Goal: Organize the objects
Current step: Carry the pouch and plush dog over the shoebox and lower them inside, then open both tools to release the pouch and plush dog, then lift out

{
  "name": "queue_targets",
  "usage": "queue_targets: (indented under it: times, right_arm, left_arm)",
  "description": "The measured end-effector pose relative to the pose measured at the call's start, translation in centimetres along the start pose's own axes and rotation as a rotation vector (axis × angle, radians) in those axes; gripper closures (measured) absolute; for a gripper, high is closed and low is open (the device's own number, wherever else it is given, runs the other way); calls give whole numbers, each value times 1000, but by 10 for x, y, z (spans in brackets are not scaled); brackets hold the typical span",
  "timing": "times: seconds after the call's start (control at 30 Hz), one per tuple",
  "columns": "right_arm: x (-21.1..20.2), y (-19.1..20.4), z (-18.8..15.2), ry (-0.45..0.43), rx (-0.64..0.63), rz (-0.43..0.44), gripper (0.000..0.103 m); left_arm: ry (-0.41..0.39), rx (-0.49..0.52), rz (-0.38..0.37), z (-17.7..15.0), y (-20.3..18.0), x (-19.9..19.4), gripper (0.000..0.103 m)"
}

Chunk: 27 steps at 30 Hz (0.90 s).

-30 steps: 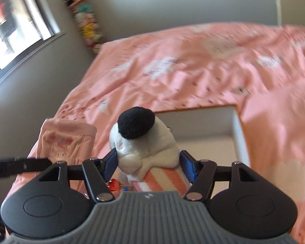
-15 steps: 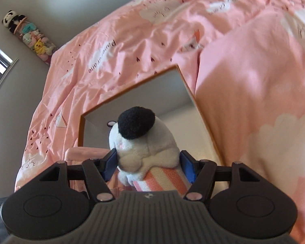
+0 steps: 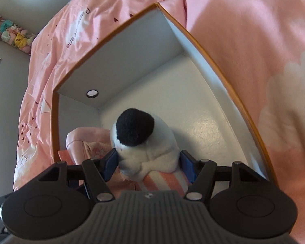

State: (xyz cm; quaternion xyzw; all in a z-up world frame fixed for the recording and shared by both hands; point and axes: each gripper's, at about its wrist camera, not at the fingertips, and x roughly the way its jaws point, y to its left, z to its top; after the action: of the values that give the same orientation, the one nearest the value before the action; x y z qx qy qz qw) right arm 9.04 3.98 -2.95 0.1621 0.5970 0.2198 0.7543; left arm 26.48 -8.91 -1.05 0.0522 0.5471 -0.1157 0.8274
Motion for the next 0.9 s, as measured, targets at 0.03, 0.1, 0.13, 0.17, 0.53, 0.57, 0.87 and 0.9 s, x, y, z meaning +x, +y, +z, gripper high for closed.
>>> queue_targets:
  times: [0.03,0.1,0.13,0.17,0.53,0.57,0.87,0.9]
  right_arm:
    - [2,-3,1,14,22,9,36]
    - [6,-9,2,43,70,35,36]
    - [7,-9,3,54,84,46,36]
    - [7,-10,3,61,94,50,36]
    - [26,-1,-4,102,44,19,39]
    - [25,2,-5,104,23,10,39]
    - [9,26,-10,57,-166,-78,36]
    - [7,28,-10,49,-187,-93,35]
  left_arm:
    - [9,-2,-20,0,1,1,72]
    - [28,-15,-65,-2,6,4,72]
    - [35,-25,-84,-2,9,5,72]
    - [40,-38,-98,-3,12,5,72]
    - [62,-77,-173,-8,26,15,79]
    - [56,-79,-183,-8,27,14,79]
    - [-18,-77,-217,-12,40,-14,67]
    - [-27,-80,-222,-14,42,-17,66]
